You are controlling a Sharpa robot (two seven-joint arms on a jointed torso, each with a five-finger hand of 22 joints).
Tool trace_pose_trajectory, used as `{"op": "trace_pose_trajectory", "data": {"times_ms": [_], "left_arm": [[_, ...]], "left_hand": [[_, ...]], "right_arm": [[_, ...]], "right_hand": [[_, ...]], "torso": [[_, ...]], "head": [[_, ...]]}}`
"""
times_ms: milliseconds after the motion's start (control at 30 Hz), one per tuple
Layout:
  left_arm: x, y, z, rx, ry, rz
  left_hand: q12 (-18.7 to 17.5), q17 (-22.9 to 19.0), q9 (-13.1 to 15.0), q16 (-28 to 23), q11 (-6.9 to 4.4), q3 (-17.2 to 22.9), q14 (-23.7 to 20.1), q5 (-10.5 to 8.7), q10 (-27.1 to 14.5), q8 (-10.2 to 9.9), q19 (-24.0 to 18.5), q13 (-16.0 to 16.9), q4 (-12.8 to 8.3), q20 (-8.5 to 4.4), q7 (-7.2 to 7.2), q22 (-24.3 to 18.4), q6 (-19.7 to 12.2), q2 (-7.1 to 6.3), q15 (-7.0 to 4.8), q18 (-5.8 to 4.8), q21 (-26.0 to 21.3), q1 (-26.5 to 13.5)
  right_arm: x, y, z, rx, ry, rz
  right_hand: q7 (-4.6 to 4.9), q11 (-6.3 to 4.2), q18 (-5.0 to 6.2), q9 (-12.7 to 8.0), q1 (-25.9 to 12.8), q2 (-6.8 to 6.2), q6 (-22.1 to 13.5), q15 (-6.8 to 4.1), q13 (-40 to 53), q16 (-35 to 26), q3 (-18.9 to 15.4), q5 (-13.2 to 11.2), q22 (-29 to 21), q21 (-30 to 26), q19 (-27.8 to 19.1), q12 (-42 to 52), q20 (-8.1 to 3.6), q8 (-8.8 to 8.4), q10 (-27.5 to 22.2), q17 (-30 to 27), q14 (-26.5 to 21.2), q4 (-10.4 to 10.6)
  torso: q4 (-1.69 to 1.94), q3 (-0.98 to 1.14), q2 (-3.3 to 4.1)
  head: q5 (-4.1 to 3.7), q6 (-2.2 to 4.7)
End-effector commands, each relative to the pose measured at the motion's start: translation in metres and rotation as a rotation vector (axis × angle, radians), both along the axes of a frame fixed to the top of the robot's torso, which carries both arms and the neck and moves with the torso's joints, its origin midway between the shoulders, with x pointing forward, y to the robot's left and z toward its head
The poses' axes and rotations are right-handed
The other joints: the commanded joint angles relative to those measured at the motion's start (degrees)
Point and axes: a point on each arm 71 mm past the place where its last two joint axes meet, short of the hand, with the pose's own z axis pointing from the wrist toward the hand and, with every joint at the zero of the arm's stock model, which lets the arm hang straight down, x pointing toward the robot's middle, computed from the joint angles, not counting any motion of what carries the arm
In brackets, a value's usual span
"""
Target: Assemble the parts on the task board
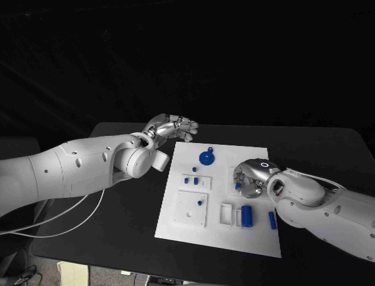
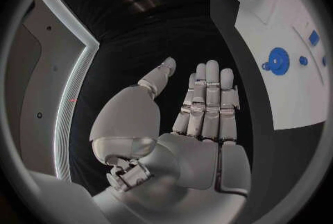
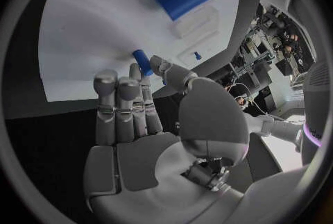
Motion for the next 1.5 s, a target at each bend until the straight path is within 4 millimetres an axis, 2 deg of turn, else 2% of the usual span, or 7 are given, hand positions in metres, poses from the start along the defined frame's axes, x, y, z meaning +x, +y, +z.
{"op": "trace_pose_trajectory", "data": {"times_ms": [33,233,367,633,900,1267,1500], "left_arm": [[0.000,-0.002,0.001,-0.012,-0.005,-0.011],[0.000,-0.002,0.001,-0.012,-0.005,-0.011],[0.000,-0.002,0.001,-0.012,-0.005,-0.011],[0.001,-0.001,0.001,-0.011,-0.006,-0.008],[0.001,0.000,0.001,-0.010,-0.007,-0.005],[0.001,-0.001,0.001,-0.010,-0.008,-0.006],[0.001,-0.002,0.001,-0.010,-0.008,-0.006]], "left_hand": [[-0.2,0.1,-0.1,-0.3,0.00,-0.2,0.1,0.05,-0.6,0.2,0.2,0.1,0.3,0.20,-0.03,0.1,-0.3,0.08,0.36,0.95,-0.3,0.2],[-0.2,0.1,-0.1,-0.3,0.00,-0.2,0.1,0.05,-0.6,0.2,0.2,0.1,0.3,0.20,-0.03,0.1,-0.3,0.08,0.36,0.96,-0.3,0.2],[-0.2,0.1,-0.1,-0.3,0.01,-0.2,0.1,0.05,-0.6,0.2,0.2,0.1,0.3,0.20,-0.03,0.1,-0.3,0.08,0.36,0.96,-0.3,0.2],[-0.2,0.2,-0.1,-0.4,0.01,-0.2,0.1,0.05,-0.6,0.2,0.2,0.1,0.3,0.21,-0.03,0.1,-0.3,0.11,0.36,0.96,-0.3,0.2],[-0.2,0.2,-0.1,-0.4,0.01,-0.2,0.1,0.05,-0.6,0.2,0.2,0.1,0.3,0.21,-0.03,0.1,-0.3,0.13,0.36,0.96,-0.4,0.2],[-0.1,0.3,-0.1,-0.5,0.00,-0.2,0.2,0.05,-0.6,0.2,0.2,0.1,0.3,0.21,-0.03,0.2,-0.3,0.13,0.36,0.96,-0.4,0.2],[-0.1,0.3,-0.1,-0.5,0.00,-0.2,0.2,0.05,-0.6,0.2,0.3,0.1,0.3,0.21,-0.03,0.2,-0.3,0.12,0.36,0.97,-0.4,0.2]], "right_arm": [[-0.002,0.003,-0.001,-0.004,-0.021,0.003],[-0.003,0.003,0.000,0.003,-0.039,-0.009],[-0.003,0.003,0.002,0.015,-0.050,-0.010],[-0.008,0.003,0.007,0.052,-0.077,-0.007],[-0.012,0.008,0.023,0.122,-0.118,0.007],[-0.033,0.047,0.031,0.221,-0.061,0.104],[-0.048,0.067,0.022,0.238,-0.025,0.156]], "right_hand": [[-0.03,0.19,5.82,0.0,-0.3,0.69,0.5,-0.47,0.2,0.1,0.4,-0.3,1.1,0.3,-0.3,0.3,0.02,0.39,0.9,-0.1,-0.1,-0.1],[-0.49,-0.25,5.82,0.2,0.2,2.20,1.7,-0.90,0.8,0.2,1.4,-0.2,1.1,0.5,-0.3,0.7,-0.17,0.86,1.9,-0.2,0.1,-0.9],[-0.68,-0.45,5.82,0.3,0.1,2.60,2.3,-1.08,1.2,0.2,2.0,0.1,1.1,0.7,-0.2,0.9,-0.20,0.99,2.4,-0.3,0.2,-1.5],[-0.87,-0.64,5.82,0.3,-0.3,2.67,3.0,-1.27,1.7,0.2,2.6,0.2,1.0,0.9,0.0,1.0,-0.24,1.04,3.0,-0.3,0.3,-1.9],[-1.05,-0.80,5.82,0.3,-0.5,2.33,3.5,-1.43,2.1,0.4,3.4,0.3,1.0,1.0,0.3,1.0,-0.36,1.05,3.4,-0.3,0.5,-2.0],[-1.09,-0.86,5.82,0.2,-0.7,2.31,3.6,-1.48,2.3,0.5,3.8,0.4,0.9,1.0,0.4,1.0,-0.43,0.99,3.5,-0.3,0.5,-1.9],[-1.08,-0.85,5.82,0.2,-0.8,2.44,3.6,-1.48,2.3,0.5,3.8,0.4,0.9,1.1,0.5,0.9,-0.45,0.94,3.5,-0.3,0.5,-1.9]], "torso": [[0.05,-0.02,0.00],[0.02,-0.03,0.00],[0.02,-0.03,0.00],[0.00,-0.02,0.00],[-0.03,-0.01,-0.01],[-0.04,-0.02,0.01],[0.00,-0.02,0.01]], "head": [[-0.14,-0.06],[-0.32,-0.02],[-0.32,-0.02],[-0.19,0.16],[-0.14,0.33],[0.05,0.34],[0.23,0.20]]}}
